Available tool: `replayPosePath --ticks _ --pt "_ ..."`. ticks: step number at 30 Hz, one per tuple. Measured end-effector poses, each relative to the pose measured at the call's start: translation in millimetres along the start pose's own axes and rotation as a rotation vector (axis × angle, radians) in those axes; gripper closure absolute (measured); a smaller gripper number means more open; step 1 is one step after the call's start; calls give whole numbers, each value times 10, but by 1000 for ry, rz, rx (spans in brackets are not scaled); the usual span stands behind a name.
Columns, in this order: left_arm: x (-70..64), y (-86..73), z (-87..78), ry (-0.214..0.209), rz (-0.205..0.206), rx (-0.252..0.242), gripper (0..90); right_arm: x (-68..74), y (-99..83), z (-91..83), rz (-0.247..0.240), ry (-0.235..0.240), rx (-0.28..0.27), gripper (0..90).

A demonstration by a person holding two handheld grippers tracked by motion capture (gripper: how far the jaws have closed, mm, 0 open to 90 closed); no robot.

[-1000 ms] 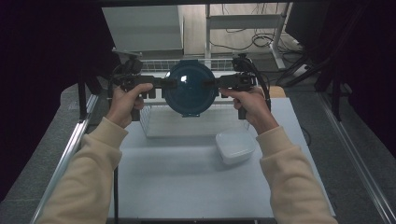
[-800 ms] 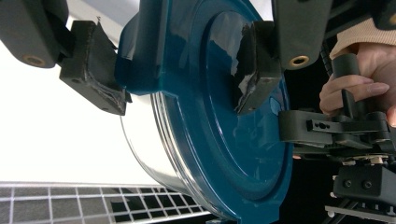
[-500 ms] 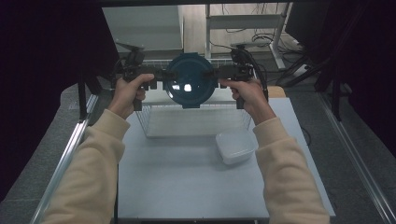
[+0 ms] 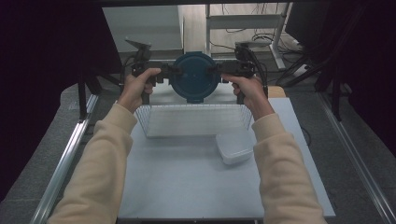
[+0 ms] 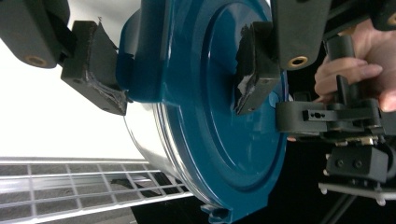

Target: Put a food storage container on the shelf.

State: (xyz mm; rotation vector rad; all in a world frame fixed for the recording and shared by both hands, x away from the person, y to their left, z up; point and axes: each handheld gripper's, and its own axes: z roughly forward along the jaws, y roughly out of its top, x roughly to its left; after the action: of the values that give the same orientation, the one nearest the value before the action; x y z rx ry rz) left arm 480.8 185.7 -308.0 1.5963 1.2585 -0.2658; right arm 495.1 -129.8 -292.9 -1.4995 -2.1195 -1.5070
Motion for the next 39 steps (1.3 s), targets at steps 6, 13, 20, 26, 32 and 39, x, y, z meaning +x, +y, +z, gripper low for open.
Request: replayPosePath --ticks 6,13,20,26,32,39 --pt "146 49 78 -19 -76 -9 403 -148 56 94 80 21 6 369" --pt "278 52 164 -34 -138 -29 401 -296 64 193 187 35 15 365" --pt "283 8 167 -26 -91 -72 386 -311 44 202 166 34 -8 334" --pt "83 -57 22 93 50 -119 222 -78 7 63 0 -84 -78 139" --pt "-119 -261 -167 154 171 -134 198 142 -134 -153 -164 -123 -88 124" --pt "-271 -772 -348 170 264 -125 215 232 -512 -400 -295 -150 -55 158"
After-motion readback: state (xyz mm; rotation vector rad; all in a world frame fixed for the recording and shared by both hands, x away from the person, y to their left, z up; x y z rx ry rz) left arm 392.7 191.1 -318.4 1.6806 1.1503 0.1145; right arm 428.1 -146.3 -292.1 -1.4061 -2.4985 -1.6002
